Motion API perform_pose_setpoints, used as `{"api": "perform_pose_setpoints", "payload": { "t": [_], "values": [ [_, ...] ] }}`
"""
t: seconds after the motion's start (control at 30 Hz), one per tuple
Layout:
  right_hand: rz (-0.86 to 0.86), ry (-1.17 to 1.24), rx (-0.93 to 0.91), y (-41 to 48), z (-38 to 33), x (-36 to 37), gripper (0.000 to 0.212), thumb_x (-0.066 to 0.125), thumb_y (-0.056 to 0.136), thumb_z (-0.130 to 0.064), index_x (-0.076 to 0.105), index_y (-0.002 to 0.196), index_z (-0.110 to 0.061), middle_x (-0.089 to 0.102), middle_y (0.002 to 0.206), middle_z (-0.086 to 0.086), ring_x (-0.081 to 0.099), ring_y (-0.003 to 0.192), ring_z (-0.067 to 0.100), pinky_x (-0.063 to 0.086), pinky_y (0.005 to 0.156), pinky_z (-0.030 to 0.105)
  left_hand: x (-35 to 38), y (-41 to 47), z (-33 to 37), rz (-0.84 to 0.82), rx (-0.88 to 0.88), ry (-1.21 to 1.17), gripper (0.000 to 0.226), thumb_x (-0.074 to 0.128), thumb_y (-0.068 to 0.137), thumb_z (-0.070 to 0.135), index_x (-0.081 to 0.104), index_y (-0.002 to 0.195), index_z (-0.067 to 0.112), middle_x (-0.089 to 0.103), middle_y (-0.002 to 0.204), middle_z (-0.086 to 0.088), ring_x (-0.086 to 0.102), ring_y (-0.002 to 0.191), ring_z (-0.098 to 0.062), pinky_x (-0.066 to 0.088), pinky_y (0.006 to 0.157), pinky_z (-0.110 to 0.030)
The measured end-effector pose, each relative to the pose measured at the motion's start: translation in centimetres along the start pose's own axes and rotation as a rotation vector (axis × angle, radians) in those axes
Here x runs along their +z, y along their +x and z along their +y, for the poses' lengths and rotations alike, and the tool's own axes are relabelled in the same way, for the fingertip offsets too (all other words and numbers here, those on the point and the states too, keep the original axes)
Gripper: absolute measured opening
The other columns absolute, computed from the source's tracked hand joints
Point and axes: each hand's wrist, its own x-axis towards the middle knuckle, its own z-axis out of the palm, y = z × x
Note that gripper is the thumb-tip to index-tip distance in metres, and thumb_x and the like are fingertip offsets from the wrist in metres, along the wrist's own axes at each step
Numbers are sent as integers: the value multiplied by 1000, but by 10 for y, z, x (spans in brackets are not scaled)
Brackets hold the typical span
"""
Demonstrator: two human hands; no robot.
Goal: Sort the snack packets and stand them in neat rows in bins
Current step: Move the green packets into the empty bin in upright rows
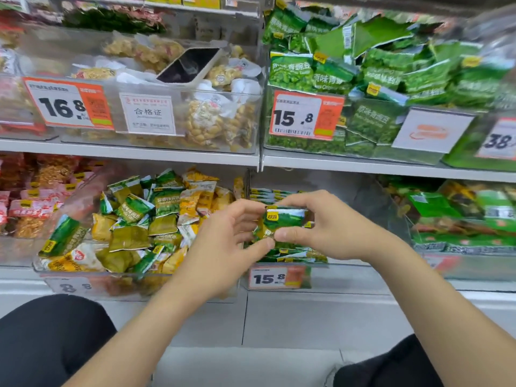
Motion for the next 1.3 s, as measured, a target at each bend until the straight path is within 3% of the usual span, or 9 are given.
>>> {"api": "perform_pose_setpoints", "payload": {
  "t": [0.13,0.23,0.5,0.67,0.87,0.97,1.03,1.23,1.3],
  "values": [
    [67,-167,206,-10,32,-20,65,73,89,-62,61,142,-25,63,142,0,62,117,20,48,96,34,27,5,-5,3,172,434,44,68,98,21,57,140,29,63,135,17,56,127,2,43,111,-21],
    [16,-261,390,-18,57,-30,73,72,94,-53,48,154,-20,50,156,6,53,136,29,44,107,38,41,10,-10,-132,212,603,34,61,102,20,62,136,28,63,136,14,51,130,-4,25,105,-4],
    [-267,-292,451,-5,95,0,80,82,84,-58,56,149,-18,53,153,5,48,142,26,45,112,39,71,15,-25,-321,178,889,34,39,108,46,63,116,24,64,113,5,56,113,-21,47,97,-41],
    [-251,-282,487,11,97,15,79,94,73,-47,60,136,-12,60,135,11,68,102,28,53,82,33,77,13,-31,-393,147,955,35,40,107,46,63,122,24,62,119,5,55,116,-21,49,95,-40],
    [-235,-289,619,11,92,28,92,90,83,-25,28,148,-5,52,131,17,76,81,32,65,65,42,78,13,-33,-384,147,948,36,41,107,46,63,126,25,62,125,6,55,118,-20,49,97,-39],
    [-204,-302,535,18,92,30,69,97,73,-33,48,116,-10,57,105,9,64,76,23,51,55,34,77,13,-35,-389,157,955,36,41,106,47,61,129,26,61,127,7,54,118,-20,50,97,-39],
    [-160,-268,506,19,92,28,64,100,67,-36,54,106,-13,53,101,6,61,80,24,49,61,34,76,12,-36,-391,162,955,37,42,106,46,60,131,27,60,130,7,53,120,-21,50,98,-40],
    [-176,-345,377,15,103,36,70,98,69,-41,61,120,-11,64,119,10,58,113,32,54,89,42,77,8,-35,-369,191,979,37,40,107,43,59,135,26,58,135,4,51,125,-22,46,104,-37],
    [-190,-330,414,13,106,29,79,101,60,-48,57,117,-18,60,119,9,61,110,32,57,83,43,76,8,-34,-364,201,972,37,42,108,41,58,137,25,57,139,2,50,128,-23,44,107,-37]
  ]
}}
